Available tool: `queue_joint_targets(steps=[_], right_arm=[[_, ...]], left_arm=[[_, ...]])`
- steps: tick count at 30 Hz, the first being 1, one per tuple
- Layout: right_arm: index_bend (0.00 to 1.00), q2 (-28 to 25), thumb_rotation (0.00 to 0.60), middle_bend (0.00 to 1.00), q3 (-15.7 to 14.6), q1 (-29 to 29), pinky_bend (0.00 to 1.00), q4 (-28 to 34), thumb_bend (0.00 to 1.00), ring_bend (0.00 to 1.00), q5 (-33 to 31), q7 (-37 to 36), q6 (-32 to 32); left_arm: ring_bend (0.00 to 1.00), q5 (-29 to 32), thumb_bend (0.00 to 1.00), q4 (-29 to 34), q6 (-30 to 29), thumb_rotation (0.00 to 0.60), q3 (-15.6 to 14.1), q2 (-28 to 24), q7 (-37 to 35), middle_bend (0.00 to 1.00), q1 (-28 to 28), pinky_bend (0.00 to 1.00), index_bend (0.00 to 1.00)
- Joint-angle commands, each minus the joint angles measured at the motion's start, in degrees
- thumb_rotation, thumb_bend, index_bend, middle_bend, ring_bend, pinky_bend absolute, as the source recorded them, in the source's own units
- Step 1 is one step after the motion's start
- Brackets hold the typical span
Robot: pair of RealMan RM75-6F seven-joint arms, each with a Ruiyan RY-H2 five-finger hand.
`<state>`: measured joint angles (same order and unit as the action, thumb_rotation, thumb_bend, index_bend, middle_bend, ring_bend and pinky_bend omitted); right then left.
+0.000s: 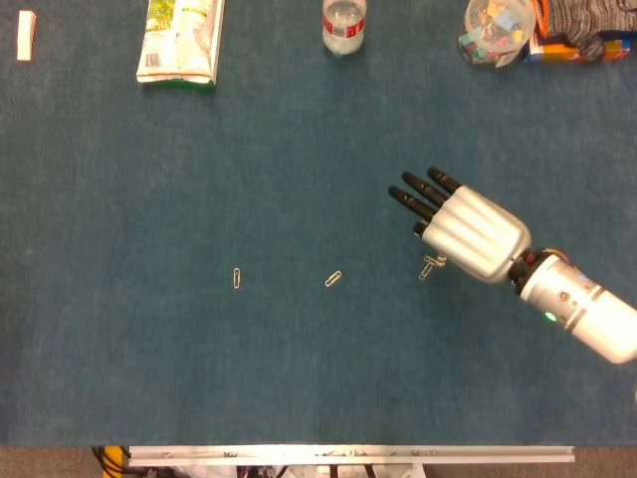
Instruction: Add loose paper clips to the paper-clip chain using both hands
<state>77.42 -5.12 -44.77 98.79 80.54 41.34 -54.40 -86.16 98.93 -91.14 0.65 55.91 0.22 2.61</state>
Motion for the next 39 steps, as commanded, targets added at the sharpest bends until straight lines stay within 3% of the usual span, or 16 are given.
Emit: queue_joint_targets(steps=[1,26,39], right_arm=[[0.57,0.5,0.6,0.1,-0.2,0.3,0.16,-0.5,0.31,0.0,0.1,0.0,0.4],[0.57,2.6,0.6,0.1,1.1,1.7,0.16,-2.8,0.31,0.0,-0.5,0.0,2.7],[0.57,0.8,0.6,0.1,2.0,2.5,0.16,-1.1,0.31,0.0,0.8,-0.9,1.4]], left_arm=[[0.0,-0.1,0.22,0.0,-0.1,0.6,0.0,-0.1,-0.1,0.08,0.1,0.06,0.39],[0.0,-0.3,0.23,0.2,-0.4,0.6,0.1,-0.4,-0.4,0.08,0.3,0.06,0.39],[0.0,-0.4,0.23,0.2,-0.1,0.6,0.0,-0.3,-0.1,0.08,0.2,0.06,0.39]])
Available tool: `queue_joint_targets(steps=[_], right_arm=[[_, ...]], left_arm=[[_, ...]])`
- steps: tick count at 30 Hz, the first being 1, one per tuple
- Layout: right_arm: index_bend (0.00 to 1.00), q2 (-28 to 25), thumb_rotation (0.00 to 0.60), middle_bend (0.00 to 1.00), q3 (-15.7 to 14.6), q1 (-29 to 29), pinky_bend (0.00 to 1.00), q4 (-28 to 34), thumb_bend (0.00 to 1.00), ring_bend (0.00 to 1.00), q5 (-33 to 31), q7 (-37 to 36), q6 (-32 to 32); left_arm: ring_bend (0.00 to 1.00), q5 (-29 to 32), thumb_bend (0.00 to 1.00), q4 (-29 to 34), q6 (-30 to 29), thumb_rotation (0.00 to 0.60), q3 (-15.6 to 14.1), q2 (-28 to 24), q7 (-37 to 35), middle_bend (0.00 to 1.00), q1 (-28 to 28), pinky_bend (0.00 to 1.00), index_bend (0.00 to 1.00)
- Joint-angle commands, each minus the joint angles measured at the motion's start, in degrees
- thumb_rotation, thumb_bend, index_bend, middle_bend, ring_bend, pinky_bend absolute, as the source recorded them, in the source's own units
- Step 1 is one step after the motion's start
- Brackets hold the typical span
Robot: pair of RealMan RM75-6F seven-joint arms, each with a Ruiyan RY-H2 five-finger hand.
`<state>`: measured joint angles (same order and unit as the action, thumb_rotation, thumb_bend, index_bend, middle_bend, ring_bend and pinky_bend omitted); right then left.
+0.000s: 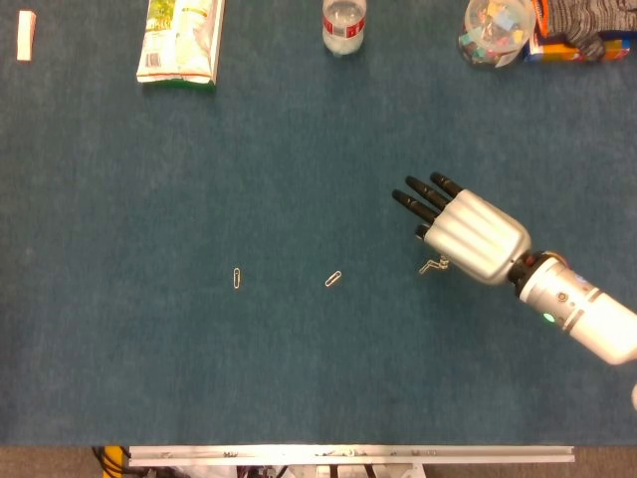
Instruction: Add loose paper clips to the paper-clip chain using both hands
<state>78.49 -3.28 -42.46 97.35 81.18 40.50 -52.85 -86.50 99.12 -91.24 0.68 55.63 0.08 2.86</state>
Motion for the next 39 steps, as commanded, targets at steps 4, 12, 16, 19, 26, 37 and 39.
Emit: queue_joint_targets(steps=[4,12,16,19,26,37,39], right_arm=[[0.57,-0.8,0.6,0.1,0.3,0.5,0.16,0.8,0.31,0.0,0.4,-0.2,-0.6],[0.57,-2.6,0.6,0.1,0.6,1.5,0.16,1.7,0.31,0.0,0.7,-0.9,-1.7],[0.57,-3.7,0.6,0.1,0.8,2.0,0.16,2.1,0.31,0.0,0.9,-1.4,-2.4],[0.57,-4.5,0.6,0.1,0.9,2.6,0.16,2.5,0.31,0.0,1.4,-2.0,-3.2],[0.57,-6.6,0.6,0.1,1.2,4.3,0.16,2.9,0.31,0.0,2.0,-4.2,-5.4],[0.57,-8.8,0.6,0.1,2.9,7.0,0.16,0.8,0.31,0.0,0.8,-7.9,-8.6],[0.57,-9.0,0.6,0.1,3.5,7.4,0.16,0.1,0.31,0.0,0.5,-8.4,-9.3]], left_arm=[[0.0,-0.1,0.23,0.0,0.1,0.6,0.0,0.1,0.2,0.08,0.0,0.06,0.39],[0.0,0.1,0.23,-0.1,0.4,0.6,0.0,0.3,0.4,0.08,-0.2,0.06,0.39],[0.0,0.1,0.23,-0.2,0.7,0.6,-0.1,0.4,0.6,0.08,-0.3,0.06,0.39],[0.0,0.3,0.23,-0.3,1.1,0.6,-0.1,0.5,0.7,0.08,-0.4,0.06,0.39],[0.0,0.2,0.23,-0.3,1.3,0.6,-0.2,0.7,1.1,0.08,-0.5,0.06,0.39],[0.0,0.3,0.23,-0.2,1.5,0.6,-0.3,0.9,1.5,0.08,-0.6,0.06,0.4],[0.0,0.3,0.23,-0.2,1.6,0.6,-0.3,0.9,1.5,0.08,-0.6,0.06,0.39]])
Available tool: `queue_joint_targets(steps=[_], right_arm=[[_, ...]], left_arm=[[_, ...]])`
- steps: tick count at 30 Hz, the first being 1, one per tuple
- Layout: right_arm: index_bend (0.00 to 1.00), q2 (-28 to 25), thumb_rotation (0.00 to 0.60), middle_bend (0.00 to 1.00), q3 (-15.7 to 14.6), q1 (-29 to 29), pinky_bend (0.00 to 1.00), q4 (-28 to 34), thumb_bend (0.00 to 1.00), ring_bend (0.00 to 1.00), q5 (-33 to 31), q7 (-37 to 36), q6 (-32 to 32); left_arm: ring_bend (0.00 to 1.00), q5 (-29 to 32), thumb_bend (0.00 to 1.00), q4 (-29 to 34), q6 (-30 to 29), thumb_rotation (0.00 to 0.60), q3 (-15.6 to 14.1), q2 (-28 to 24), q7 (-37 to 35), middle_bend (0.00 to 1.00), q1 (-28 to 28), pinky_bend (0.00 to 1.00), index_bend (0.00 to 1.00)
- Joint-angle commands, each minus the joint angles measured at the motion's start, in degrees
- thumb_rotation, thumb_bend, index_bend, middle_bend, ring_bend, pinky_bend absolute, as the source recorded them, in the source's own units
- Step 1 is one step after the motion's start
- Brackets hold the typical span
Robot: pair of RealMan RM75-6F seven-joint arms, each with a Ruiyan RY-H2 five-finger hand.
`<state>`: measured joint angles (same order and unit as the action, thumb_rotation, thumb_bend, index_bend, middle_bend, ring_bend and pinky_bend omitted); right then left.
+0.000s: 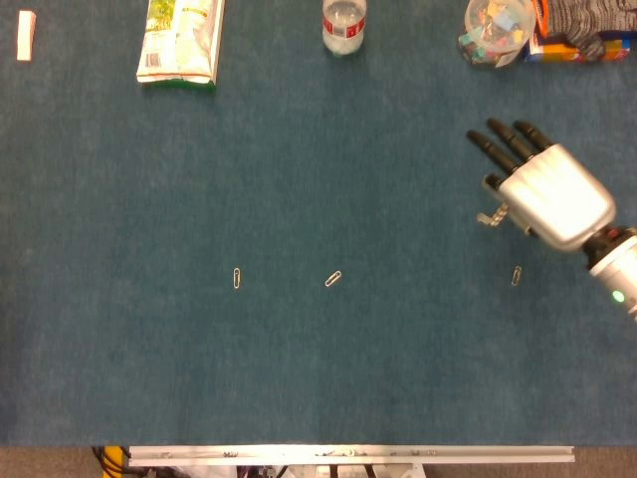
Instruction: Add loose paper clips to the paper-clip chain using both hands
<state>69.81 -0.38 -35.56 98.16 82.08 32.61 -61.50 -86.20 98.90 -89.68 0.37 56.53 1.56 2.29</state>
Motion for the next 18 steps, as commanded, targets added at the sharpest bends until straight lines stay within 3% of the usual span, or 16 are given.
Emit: queue_joint_targets(steps=[1,7,10,13,18], right_arm=[[0.57,-0.5,0.6,0.1,1.0,0.8,0.16,-1.2,0.31,0.0,-0.8,-0.7,-1.2],[0.56,-1.3,0.6,0.09,3.7,2.1,0.15,-3.4,0.31,0.0,-6.9,0.2,-2.1],[0.4,-2.2,0.6,0.06,4.8,2.4,0.13,-2.2,0.23,0.0,-12.6,3.3,-1.5],[0.22,-2.6,0.6,0.05,5.0,3.1,0.12,-0.6,0.05,0.0,-13.8,4.0,-2.7],[0.14,-4.0,0.6,0.05,4.3,5.0,0.12,2.3,0.0,0.0,-10.9,2.0,-5.4]], left_arm=[[0.0,0.0,0.23,0.0,0.0,0.6,0.0,0.0,0.0,0.08,0.0,0.06,0.39],[0.0,0.1,0.23,0.0,-0.1,0.6,0.0,0.0,-0.1,0.08,0.0,0.06,0.39],[0.0,0.1,0.23,0.0,-0.1,0.6,0.0,0.0,0.0,0.08,0.1,0.06,0.4],[0.0,0.1,0.23,0.0,-0.2,0.6,0.1,0.0,0.0,0.08,0.1,0.06,0.4],[0.0,0.2,0.23,-0.1,-0.1,0.6,0.0,0.1,0.3,0.08,0.0,0.06,0.4]])
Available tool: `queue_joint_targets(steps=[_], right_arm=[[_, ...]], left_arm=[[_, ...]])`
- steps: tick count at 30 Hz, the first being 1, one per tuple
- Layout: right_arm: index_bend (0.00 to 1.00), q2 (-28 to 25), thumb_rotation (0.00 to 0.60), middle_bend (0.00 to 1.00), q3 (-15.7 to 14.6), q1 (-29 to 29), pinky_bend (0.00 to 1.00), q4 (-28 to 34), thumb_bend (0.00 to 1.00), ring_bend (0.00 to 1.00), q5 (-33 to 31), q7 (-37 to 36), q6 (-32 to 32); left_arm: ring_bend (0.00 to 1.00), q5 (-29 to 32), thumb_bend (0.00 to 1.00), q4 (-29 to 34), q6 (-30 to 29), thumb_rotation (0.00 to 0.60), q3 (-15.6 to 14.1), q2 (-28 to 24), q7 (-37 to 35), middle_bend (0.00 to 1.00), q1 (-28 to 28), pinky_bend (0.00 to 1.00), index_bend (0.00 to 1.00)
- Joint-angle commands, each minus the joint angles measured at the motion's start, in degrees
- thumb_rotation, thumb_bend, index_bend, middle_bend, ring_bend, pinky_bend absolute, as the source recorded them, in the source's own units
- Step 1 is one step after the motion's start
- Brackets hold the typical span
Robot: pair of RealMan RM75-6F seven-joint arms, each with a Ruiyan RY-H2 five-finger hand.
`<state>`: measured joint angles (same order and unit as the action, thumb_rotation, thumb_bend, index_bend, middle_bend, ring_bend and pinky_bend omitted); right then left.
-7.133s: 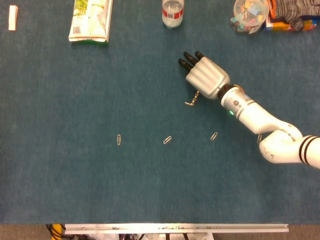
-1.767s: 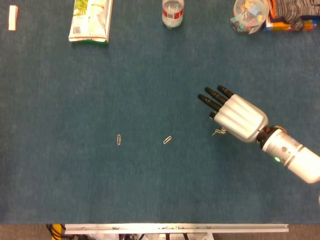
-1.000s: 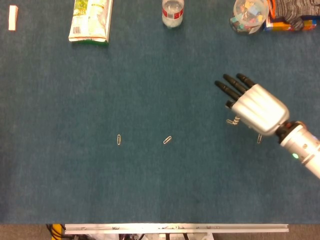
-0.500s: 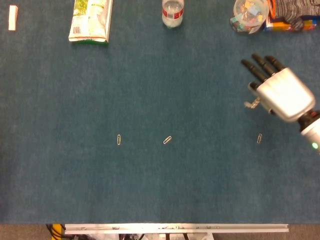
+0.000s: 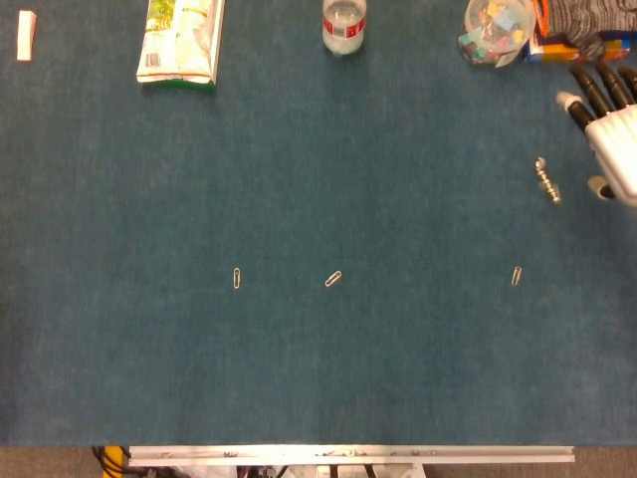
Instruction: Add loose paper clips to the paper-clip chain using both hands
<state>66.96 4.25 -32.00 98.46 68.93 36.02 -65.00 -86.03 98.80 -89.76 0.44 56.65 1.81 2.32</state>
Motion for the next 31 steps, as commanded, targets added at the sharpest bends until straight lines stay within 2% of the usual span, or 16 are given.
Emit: queue_joint_targets(steps=[1,11,17,23,31], right_arm=[[0.14,-1.6,0.6,0.05,-0.7,2.0,0.12,2.9,0.0,0.0,3.4,-1.8,-2.8],[0.14,-5.6,0.6,0.06,-4.3,9.5,0.12,9.9,0.01,0.0,12.9,-2.9,-13.4],[0.14,-6.7,0.6,0.07,-6.7,15.0,0.12,12.1,0.01,0.0,15.3,-1.9,-18.9],[0.14,-5.8,0.6,0.07,-7.9,20.8,0.12,9.2,0.02,0.0,16.4,-6.5,-24.6],[0.16,-5.6,0.6,0.07,-8.3,25.1,0.12,5.8,0.02,0.0,15.8,-14.2,-26.2]], left_arm=[[0.0,0.0,0.23,0.0,0.0,0.6,0.0,0.0,0.0,0.08,0.0,0.06,0.4],[0.0,0.3,0.23,-0.3,-0.4,0.6,0.4,-0.3,-1.4,0.09,0.1,0.06,0.41],[0.0,0.0,0.23,-0.7,0.2,0.6,0.1,0.0,-1.3,0.09,-0.2,0.06,0.42],[0.0,-0.2,0.23,-1.0,1.4,0.6,-0.2,0.5,-1.0,0.09,-0.7,0.06,0.42],[0.0,-0.1,0.23,-2.0,2.2,0.6,0.0,1.4,-1.3,0.1,-1.4,0.06,0.43]])
